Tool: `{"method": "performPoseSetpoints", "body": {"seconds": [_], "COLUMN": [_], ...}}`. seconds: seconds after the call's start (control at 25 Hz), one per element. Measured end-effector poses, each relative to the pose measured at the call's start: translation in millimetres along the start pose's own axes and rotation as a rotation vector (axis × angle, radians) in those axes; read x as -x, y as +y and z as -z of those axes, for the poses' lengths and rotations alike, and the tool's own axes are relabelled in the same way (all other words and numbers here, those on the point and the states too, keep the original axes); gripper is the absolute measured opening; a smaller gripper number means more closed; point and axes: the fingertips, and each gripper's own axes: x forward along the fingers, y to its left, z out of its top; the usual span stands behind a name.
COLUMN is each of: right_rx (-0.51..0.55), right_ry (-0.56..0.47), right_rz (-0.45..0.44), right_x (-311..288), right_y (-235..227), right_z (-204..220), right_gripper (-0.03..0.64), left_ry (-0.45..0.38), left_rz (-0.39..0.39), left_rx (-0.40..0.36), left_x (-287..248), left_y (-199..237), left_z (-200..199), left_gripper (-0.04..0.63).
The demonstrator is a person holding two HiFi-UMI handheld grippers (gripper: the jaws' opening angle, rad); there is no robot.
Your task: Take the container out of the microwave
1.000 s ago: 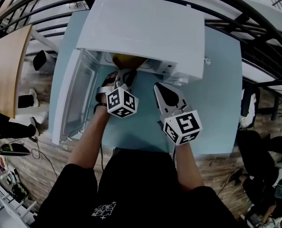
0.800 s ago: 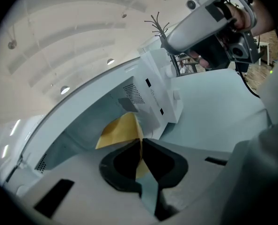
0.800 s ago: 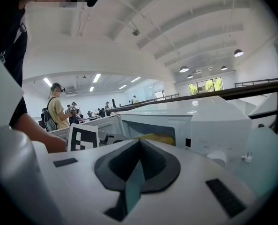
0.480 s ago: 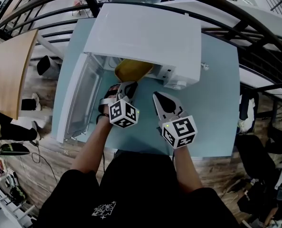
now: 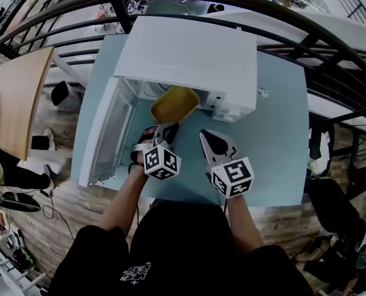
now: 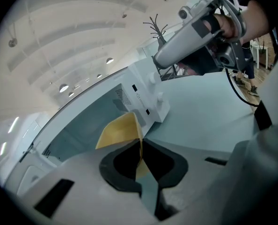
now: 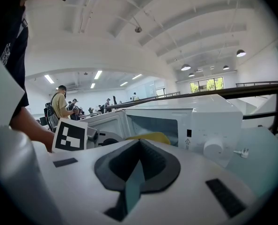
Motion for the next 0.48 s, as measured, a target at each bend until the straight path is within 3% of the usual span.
{"method": "performPoseSetpoints", "body": {"seconds": [0.48], "right_rx": [-0.002], "right_ry": [0.014], "right_rz": [0.003], "right_x": [8.3], "right_y": [13.6], "right_z": [11.0], "right_gripper": [0.006], "left_ry": [0.004], "left_rz": [0.006], "left_rx": [0.000], "left_x": [21.1], "left_y": [-26.2], "left_z": [10.2], "left_gripper": [0.026]}}
